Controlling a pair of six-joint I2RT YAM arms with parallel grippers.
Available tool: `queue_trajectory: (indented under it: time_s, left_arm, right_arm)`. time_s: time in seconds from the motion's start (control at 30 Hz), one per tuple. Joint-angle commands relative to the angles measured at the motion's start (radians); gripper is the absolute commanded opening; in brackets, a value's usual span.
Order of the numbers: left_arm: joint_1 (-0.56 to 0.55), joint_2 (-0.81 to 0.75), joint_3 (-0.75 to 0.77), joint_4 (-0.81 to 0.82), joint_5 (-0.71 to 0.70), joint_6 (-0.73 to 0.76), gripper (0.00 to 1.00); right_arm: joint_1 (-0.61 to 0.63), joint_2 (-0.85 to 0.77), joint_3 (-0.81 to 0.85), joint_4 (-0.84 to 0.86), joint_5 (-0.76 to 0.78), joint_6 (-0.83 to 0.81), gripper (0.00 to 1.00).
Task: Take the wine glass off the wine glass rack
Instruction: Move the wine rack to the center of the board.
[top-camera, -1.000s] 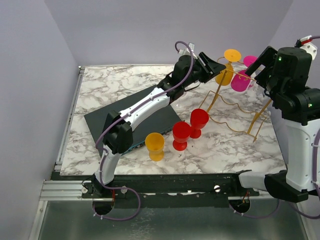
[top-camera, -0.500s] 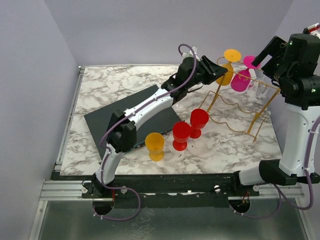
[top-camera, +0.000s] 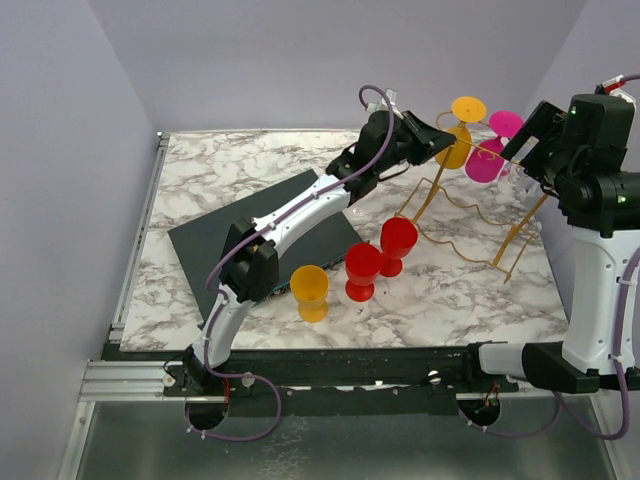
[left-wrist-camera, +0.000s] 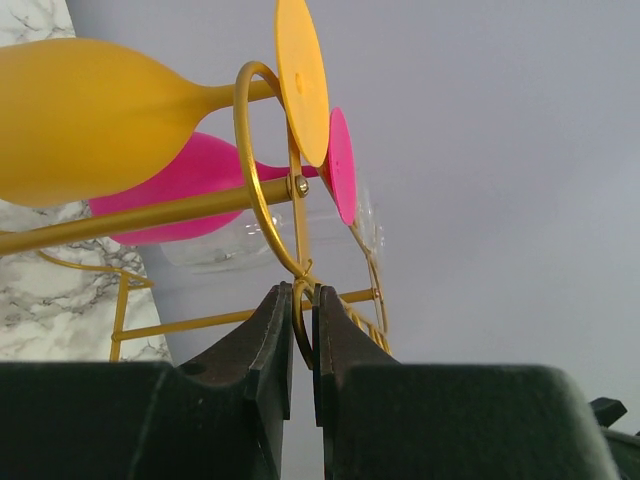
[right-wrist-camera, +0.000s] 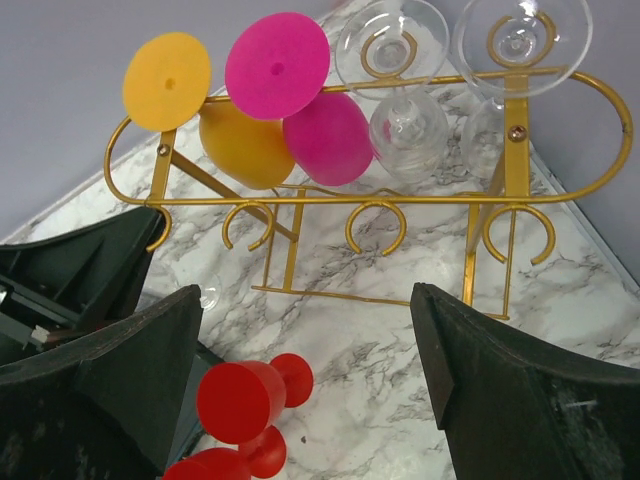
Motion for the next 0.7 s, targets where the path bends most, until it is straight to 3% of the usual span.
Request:
queue_trajectory:
  time_s: [0.0,0.67]
  left_arm:
    - [0.005,0.041,0.077,0.012,0.046,0.023,0.00]
    - [0.149,0.197,0.363,-0.081,0.214,-0.019,0.00]
  right_arm:
    - [-0.007,-0.060,-0.032,0.003,0.035,-0.008,0.91]
    - [-0.008,-0.102,-0.134,0.061,0.098,-0.027,0.93]
